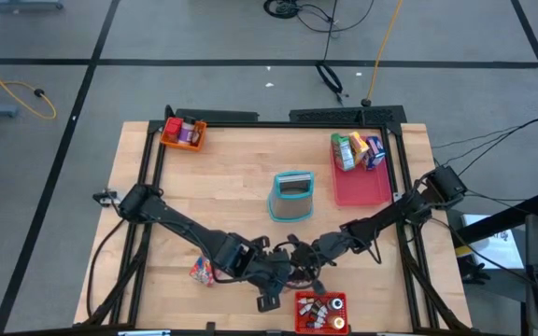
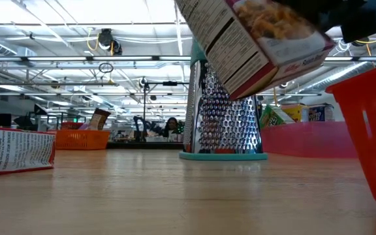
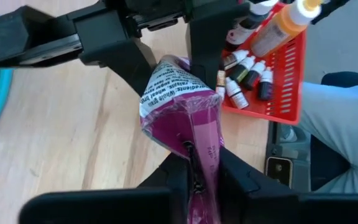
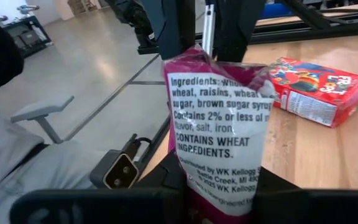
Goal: Pick & Place Kitchen Items
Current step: Put the purple cereal box into the pink bin
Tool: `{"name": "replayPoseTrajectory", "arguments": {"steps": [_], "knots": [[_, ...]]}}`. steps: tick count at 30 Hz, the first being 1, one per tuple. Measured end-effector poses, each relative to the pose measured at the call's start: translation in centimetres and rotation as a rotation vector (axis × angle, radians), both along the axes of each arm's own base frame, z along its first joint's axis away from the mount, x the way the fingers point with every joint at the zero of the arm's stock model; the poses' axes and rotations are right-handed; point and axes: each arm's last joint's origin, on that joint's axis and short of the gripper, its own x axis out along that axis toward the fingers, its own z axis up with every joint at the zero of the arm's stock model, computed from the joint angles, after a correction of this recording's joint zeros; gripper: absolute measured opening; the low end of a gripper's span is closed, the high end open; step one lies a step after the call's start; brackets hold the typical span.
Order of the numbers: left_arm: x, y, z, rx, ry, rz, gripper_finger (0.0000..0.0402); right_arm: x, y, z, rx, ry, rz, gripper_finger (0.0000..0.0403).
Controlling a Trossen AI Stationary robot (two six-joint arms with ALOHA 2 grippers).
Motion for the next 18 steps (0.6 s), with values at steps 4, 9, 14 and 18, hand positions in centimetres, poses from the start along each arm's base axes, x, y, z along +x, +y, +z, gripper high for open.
{"name": "replayPoseTrajectory", "arguments": {"steps": [4, 9, 14, 18], "knots": [[0.2, -0.1, 0.1, -0.001, -0.023, -0.021, 0.0087, -0.1, 0.0, 0.2, -0.001, -0.005, 0.007, 0.0047], [0.2, -0.1, 0.1, 0.006, -0.025, -0.029, 0.0149, -0.3, -0.1, 0.7, -0.021, -0.01, 0.01, 0.0047], [0.2, 0.0, 0.4, 0.021, -0.045, -0.042, 0.0192, -1.1, -0.3, 0.9, -0.033, -0.017, 0.012, 0.0047], [-0.4, 0.4, 1.9, 0.036, -0.086, -0.043, 0.0214, -1.9, -0.7, 1.1, -0.032, -0.022, 0.01, 0.0047]]}}
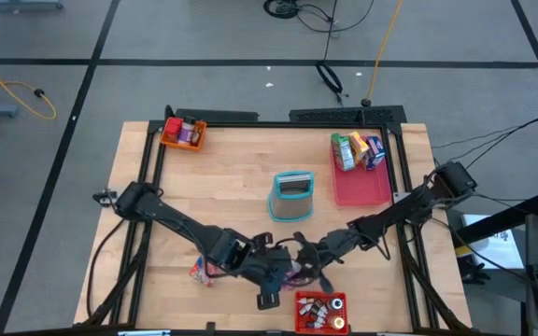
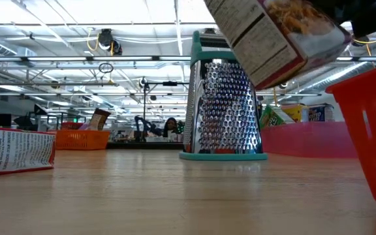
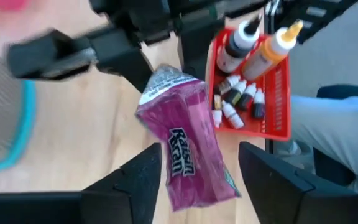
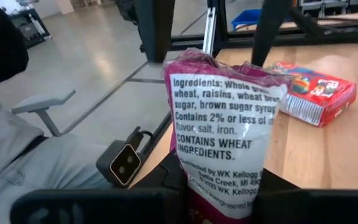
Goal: Pick & Place Kitchen Items
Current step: Put the purple cereal box into the pink bin
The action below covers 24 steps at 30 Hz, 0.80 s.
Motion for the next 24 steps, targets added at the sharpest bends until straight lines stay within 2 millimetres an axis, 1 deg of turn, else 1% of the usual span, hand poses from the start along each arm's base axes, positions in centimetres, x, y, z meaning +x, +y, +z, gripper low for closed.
{"name": "replayPoseTrajectory", "arguments": {"steps": [4, 7, 9, 12, 16, 20, 24], "knots": [[-1.0, 0.3, 1.9, 0.056, -0.067, 0.022, 0.0226, -1.2, -0.5, 0.2, -0.012, -0.004, -0.034, 0.0047], [-2.0, 0.2, 3.4, 0.103, -0.129, 0.062, 0.0229, -2.2, -1.1, 0.7, -0.027, -0.009, -0.078, 0.0047], [-2.4, -0.1, 3.8, 0.132, -0.156, 0.08, 0.023, -3.2, -1.4, 1.1, -0.036, -0.015, -0.107, 0.0047], [-3.1, -0.9, 3.9, 0.172, -0.17, 0.09, 0.023, -4.9, -1.9, 1.6, -0.044, -0.046, -0.149, 0.0047], [-4.1, -2.2, 3.8, 0.174, -0.16, 0.076, 0.023, -7.4, -2.8, 2.3, -0.037, -0.098, -0.22, 0.0047], [-4.9, -3.1, 3.7, 0.201, -0.176, 0.106, 0.023, -9.8, -3.6, 2.6, -0.042, -0.147, -0.297, 0.0047], [-5.5, -3.9, 3.8, 0.239, -0.213, 0.138, 0.023, -11.6, -4.5, 2.3, -0.069, -0.16, -0.427, 0.0046]]}}
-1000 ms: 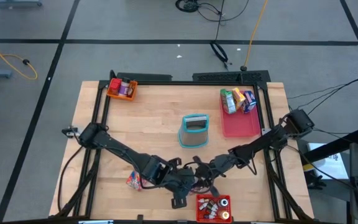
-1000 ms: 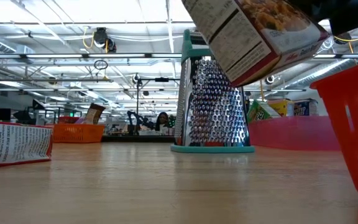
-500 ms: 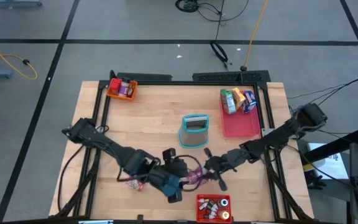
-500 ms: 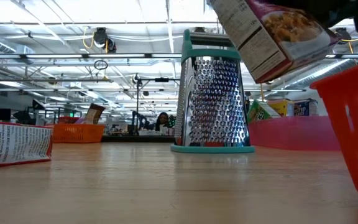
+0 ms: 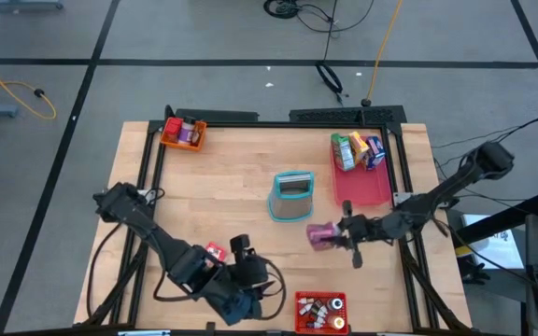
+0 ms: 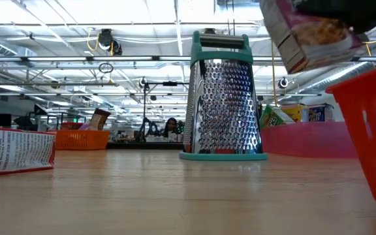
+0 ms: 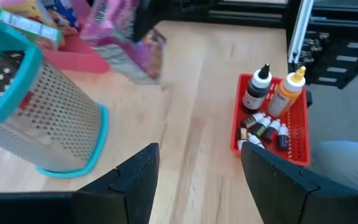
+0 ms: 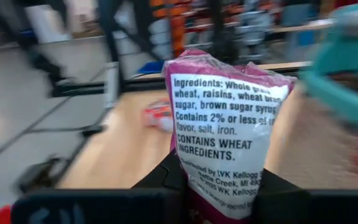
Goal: Pick & Place Kitchen Items
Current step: Put the purple cereal box into the pink bin
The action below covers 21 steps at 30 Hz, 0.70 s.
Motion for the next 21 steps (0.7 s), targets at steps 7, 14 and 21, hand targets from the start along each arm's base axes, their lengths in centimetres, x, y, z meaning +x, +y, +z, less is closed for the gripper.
{"name": "replayPoseTrajectory", "arguments": {"steps": [7, 14, 21], "knots": [[-0.3, -0.8, -0.4, 0.02, -0.022, 0.037, 0.023, -1.9, -0.9, -0.3, -0.067, -0.02, -0.215, 0.0039], [0.0, -1.1, -1.6, 0.021, -0.014, 0.06, 0.023, -2.8, -1.2, -0.5, -0.144, 0.0, -0.398, 0.0039], [0.2, -1.2, -4.0, 0.016, -0.001, 0.079, 0.023, -3.3, -1.5, -0.7, -0.21, 0.011, -0.578, 0.004]]}}
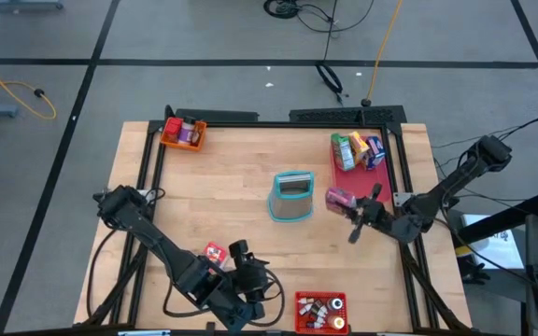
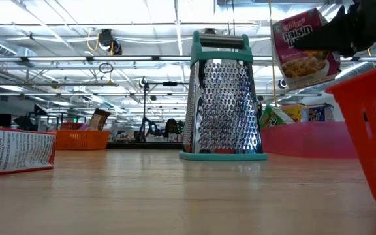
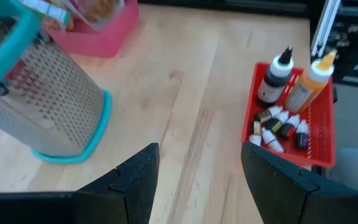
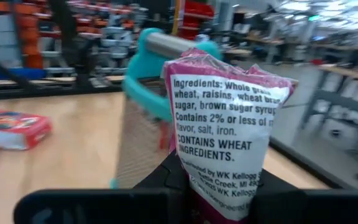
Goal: Pick & Place Kitchen Items
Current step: Put the purple cereal box into the pink bin
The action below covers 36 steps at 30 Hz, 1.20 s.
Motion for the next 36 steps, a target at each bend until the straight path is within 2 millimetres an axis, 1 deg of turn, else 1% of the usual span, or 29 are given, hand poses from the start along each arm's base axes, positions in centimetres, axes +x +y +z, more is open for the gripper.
{"name": "replayPoseTrajectory", "arguments": {"steps": [5, 8, 11, 15, 21, 23, 25, 28, 33, 36], "knots": [[0.1, -0.1, -1.9, -0.017, 0.001, 0.016, 0.023, -0.6, -0.1, 0.1, -0.053, -0.014, -0.173, 0.004], [0.1, 0.0, -2.5, -0.02, 0.003, 0.023, 0.023, -1.0, -0.1, -0.2, -0.091, -0.008, -0.257, 0.004], [0.2, -0.1, -2.7, -0.028, -0.006, 0.025, 0.023, -1.3, -0.2, -0.5, -0.112, -0.018, -0.326, 0.0038], [0.2, -0.1, -2.7, -0.038, -0.017, 0.027, 0.023, -1.4, -0.3, -0.7, -0.11, -0.019, -0.325, 0.0038], [0.3, -0.3, -2.6, -0.048, -0.032, 0.021, 0.023, -2.5, -1.5, -3.1, -0.098, -0.028, -0.338, 0.0038], [0.3, -0.4, -2.5, -0.048, -0.033, 0.021, 0.023, -3.0, -2.3, -3.7, -0.049, -0.068, -0.357, 0.0038], [0.3, -0.4, -2.6, -0.048, -0.032, 0.02, 0.023, -3.3, -2.8, -3.7, 0.006, -0.113, -0.376, 0.0038], [0.3, -0.4, -2.6, -0.046, -0.031, 0.018, 0.023, -3.9, -3.4, -4.4, 0.021, -0.126, -0.381, 0.0038], [0.3, -0.3, -2.5, -0.039, -0.03, 0.014, 0.023, -3.8, -4.0, -4.2, 0.066, -0.167, -0.431, 0.0034], [0.3, -0.3, -2.5, -0.04, -0.03, 0.016, 0.023, -3.6, -4.4, -4.1, 0.033, -0.142, -0.469, 0.0031]]}}
